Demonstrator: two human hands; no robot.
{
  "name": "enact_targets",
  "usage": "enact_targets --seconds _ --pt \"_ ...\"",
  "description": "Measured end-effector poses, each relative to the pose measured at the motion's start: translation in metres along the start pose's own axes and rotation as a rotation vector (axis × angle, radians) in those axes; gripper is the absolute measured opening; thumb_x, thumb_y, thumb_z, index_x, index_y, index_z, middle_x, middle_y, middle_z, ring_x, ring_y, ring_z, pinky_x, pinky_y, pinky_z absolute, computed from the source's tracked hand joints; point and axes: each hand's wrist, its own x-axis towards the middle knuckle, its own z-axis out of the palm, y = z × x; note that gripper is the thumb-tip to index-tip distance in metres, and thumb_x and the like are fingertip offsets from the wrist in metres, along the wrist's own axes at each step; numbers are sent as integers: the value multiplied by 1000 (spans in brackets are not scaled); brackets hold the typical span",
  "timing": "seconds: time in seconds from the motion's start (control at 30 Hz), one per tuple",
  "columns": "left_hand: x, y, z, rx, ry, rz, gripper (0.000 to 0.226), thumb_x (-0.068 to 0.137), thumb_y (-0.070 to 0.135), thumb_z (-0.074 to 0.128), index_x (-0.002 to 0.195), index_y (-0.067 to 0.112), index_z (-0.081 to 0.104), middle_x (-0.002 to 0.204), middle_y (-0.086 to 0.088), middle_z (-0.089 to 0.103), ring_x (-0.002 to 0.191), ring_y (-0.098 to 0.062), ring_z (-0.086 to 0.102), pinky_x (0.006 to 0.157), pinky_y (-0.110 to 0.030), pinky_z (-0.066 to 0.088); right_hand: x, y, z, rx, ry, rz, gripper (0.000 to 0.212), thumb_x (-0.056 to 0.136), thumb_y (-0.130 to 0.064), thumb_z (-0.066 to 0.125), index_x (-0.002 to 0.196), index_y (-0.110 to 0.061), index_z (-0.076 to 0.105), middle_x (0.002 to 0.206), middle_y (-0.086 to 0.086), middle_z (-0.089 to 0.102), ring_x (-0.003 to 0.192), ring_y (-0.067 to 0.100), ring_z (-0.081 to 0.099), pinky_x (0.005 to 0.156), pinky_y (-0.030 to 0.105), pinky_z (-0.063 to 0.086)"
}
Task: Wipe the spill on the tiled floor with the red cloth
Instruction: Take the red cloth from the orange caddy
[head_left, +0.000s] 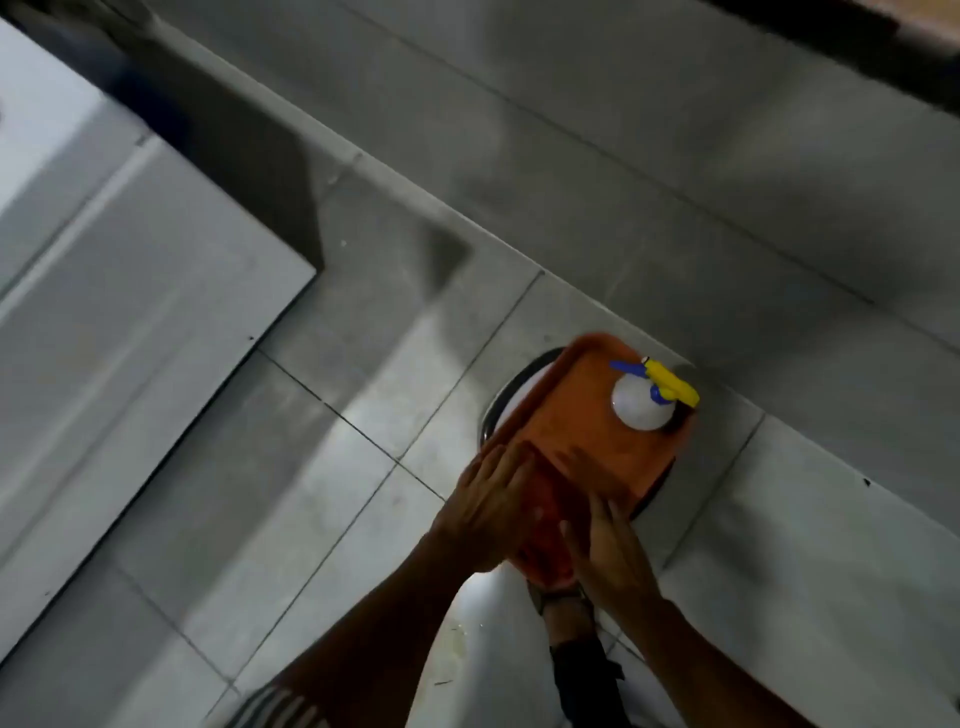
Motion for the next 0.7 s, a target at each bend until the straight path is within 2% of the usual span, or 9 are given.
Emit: enact_targets --seconds 0.03,0.1,0.2,0.27,0.4,0.47,0.53,0.63,0.7 --pt "16 -2 7 45 -24 15 74 117 53 33 178 18 11 188 -8 7 175 -33 8 141 -52 13 8 7 5 20 7 4 129 77 -100 6 172 -13 21 178 10 28 156 27 45 125 45 45" --pt "48 -4 17 96 -77 2 78 115 50 42 179 19 7 188 -9 3 175 -35 5 142 -53 10 26 28 17 -94 35 19 123 84 -91 -2 167 -10 36 172 13 41 147 28 55 119 40 51" --pt "83 -11 25 198 -82 -10 89 111 54 53 179 21 7 188 -8 -5 174 -40 -6 141 -56 2 43 53 34 -260 89 13 71 109 -59 34 155 -8 54 156 14 57 131 29 65 107 36 55" --pt "95 -17 34 312 -86 15 87 109 51 59 178 20 15 188 -9 1 174 -42 -3 140 -57 2 48 63 41 -329 107 -7 57 112 -50 44 149 -11 60 147 12 63 128 29 64 108 39 54" --pt "98 -26 50 472 -58 74 90 99 43 77 172 19 32 177 -11 30 167 -39 26 140 -57 15 53 63 48 -360 169 -35 70 102 -55 35 133 -5 73 130 16 74 120 36 70 103 48 55" --pt "99 -29 55 455 -43 62 92 95 43 82 170 20 34 171 -11 34 160 -37 34 138 -55 23 53 60 51 -341 216 -48 68 102 -54 38 123 -2 77 121 19 77 112 39 74 98 50 58" --pt "102 -30 57 394 1 37 82 99 39 79 168 20 40 170 -11 35 159 -37 35 136 -55 25 54 60 52 -269 219 -39 75 102 -62 36 118 -3 77 120 18 76 112 38 72 99 50 56" --pt "101 -29 52 252 60 -4 60 105 32 70 160 17 51 168 -11 38 161 -39 31 135 -58 22 49 62 46 -70 122 -14 91 94 -84 25 127 -11 70 130 10 65 118 27 63 96 40 55" --pt "90 -32 47 161 99 -8 52 106 29 68 155 17 55 163 -10 42 160 -39 32 133 -56 25 40 62 43 -19 72 -63 65 103 -70 39 129 -17 66 136 4 58 119 21 62 88 26 52"
